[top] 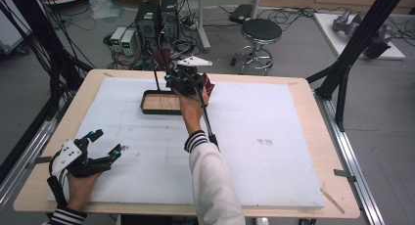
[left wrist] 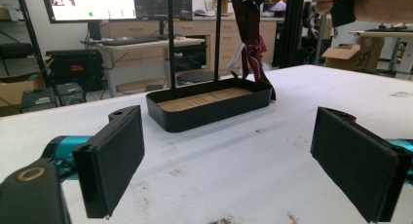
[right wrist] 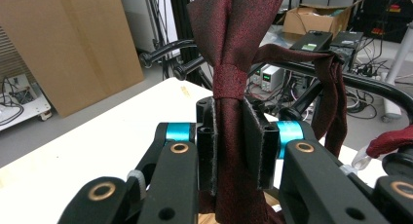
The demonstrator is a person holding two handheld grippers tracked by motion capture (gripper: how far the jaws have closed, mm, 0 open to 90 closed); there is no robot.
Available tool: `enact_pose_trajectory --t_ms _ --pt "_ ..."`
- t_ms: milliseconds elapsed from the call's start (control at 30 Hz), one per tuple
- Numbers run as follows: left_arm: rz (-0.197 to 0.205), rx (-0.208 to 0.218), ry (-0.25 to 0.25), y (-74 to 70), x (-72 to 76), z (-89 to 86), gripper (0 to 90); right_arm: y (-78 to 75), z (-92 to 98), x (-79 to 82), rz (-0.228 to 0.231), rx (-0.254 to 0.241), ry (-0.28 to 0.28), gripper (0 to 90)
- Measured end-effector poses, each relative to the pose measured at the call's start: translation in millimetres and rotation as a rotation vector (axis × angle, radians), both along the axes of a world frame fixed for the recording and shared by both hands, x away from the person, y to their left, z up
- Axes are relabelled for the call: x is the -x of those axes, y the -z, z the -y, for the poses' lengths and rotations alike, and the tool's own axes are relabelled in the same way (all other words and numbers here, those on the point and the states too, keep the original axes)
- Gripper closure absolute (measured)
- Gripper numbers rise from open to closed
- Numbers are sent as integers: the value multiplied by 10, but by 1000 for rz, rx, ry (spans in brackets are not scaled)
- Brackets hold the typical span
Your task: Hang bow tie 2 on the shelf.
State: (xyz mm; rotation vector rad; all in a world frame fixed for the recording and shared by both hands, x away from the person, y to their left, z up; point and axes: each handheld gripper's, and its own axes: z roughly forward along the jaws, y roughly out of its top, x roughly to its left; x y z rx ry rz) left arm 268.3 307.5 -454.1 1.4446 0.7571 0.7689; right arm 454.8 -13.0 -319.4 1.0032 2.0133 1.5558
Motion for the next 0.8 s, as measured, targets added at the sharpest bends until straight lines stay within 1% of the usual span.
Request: enact_pose_trajectory --t_ms 167,300,367,433,567,633,800 --pt "0 1 1 0 0 -1 127 19 -11 -8 -14 16 -7 771" --pt "0 1 1 0 -2 -2 127 23 -12 -10 -12 23 -4 771" --pt "0 1 1 0 -1 -2 127 24 -12 -10 -12 36 -6 771" --pt "0 1 1 0 -2 -2 127 23 -6 -8 -16 37 -4 771" --pt "0 0 1 0 -1 -2 127 17 -6 -6 -10 41 -7 769" --pt "0 0 1 0 -1 -2 127 24 -9 -9 -9 54 -5 766" --pt "0 6 0 0 0 2 127 38 -9 -21 -17 50 -5 762"
